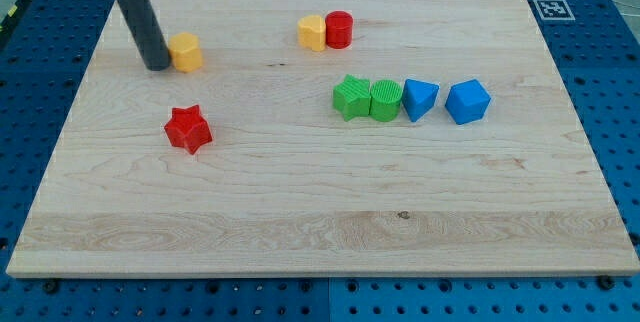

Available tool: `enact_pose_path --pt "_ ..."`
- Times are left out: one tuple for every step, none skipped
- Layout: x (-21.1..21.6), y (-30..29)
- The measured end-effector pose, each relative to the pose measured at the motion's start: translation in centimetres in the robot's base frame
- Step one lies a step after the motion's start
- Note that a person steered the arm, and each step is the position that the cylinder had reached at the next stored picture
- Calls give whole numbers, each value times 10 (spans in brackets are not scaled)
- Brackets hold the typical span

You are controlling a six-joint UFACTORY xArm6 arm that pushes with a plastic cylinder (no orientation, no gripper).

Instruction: Move the yellow hexagon to the left of the yellow heart

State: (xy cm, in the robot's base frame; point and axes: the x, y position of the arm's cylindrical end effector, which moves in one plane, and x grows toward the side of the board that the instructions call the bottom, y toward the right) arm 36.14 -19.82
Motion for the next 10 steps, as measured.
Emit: enact_pose_path --pt "0 25" --pt "0 45" --pt "-1 54" --pt "-6 54" --pt "-6 27" --pt "-6 18" --pt "-7 18" --pt "-21 18" --pt "-21 22" --pt "-21 22"
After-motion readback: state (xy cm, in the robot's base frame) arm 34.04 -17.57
